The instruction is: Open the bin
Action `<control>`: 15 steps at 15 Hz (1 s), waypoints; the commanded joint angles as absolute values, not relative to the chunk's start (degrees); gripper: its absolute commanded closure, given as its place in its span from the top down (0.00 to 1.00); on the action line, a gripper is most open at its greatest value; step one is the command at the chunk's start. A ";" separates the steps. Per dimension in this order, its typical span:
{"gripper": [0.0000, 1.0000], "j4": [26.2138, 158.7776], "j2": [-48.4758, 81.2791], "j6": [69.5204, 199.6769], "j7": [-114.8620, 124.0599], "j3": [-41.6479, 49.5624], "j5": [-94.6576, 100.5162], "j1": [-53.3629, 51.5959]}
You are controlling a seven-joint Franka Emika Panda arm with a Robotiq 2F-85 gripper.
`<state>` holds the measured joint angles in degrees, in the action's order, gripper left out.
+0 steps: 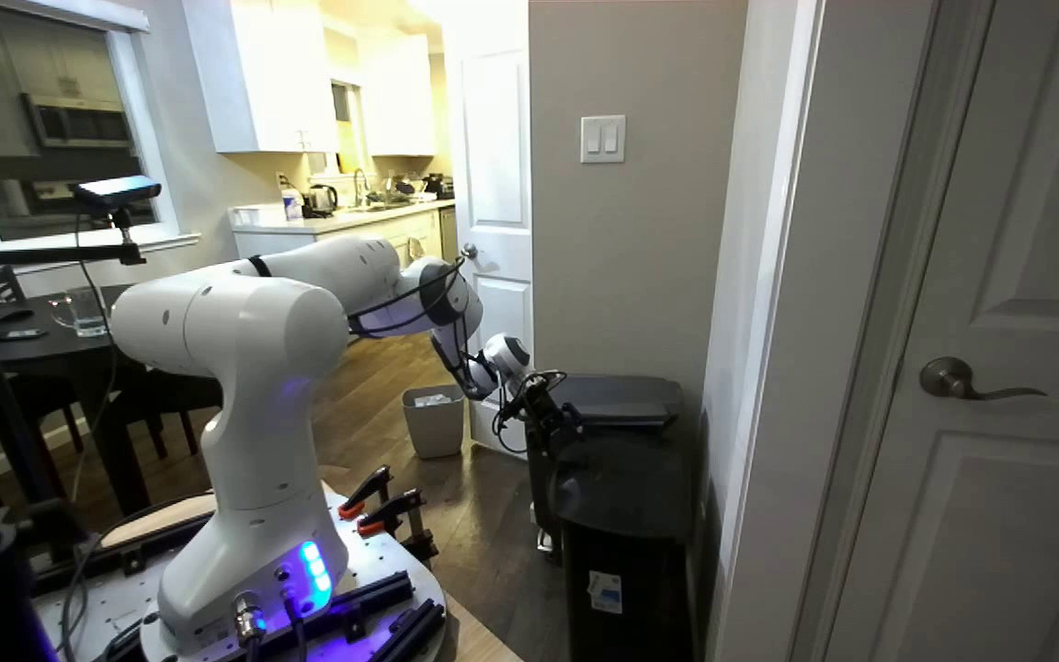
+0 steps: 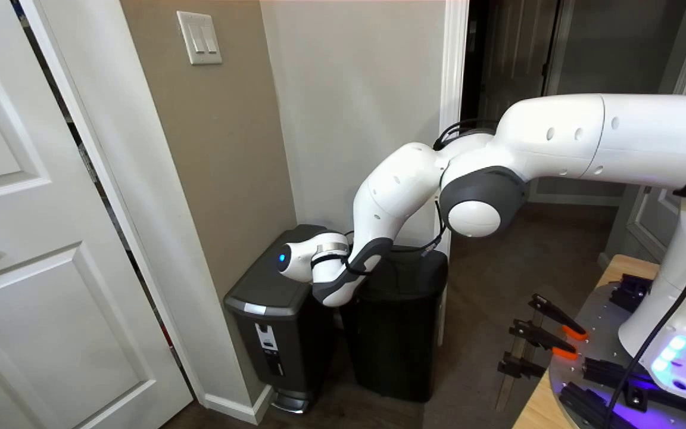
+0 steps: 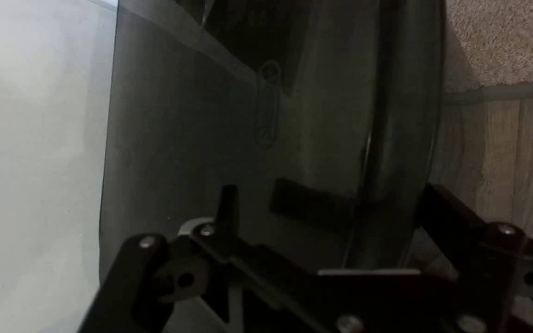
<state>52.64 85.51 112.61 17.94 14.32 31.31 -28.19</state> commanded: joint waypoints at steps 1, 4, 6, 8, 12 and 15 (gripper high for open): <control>1.00 53.19 85.51 111.44 21.99 15.89 34.69 -28.51; 1.00 52.94 85.51 110.33 23.67 16.23 35.75 -27.95; 1.00 52.33 85.51 109.47 24.60 16.46 36.33 -27.56; 1.00 53.41 84.81 109.50 25.66 18.51 35.14 -28.22; 1.00 55.64 81.74 111.94 25.04 18.38 33.58 -26.44; 1.00 57.16 79.16 115.00 23.78 16.95 32.27 -24.35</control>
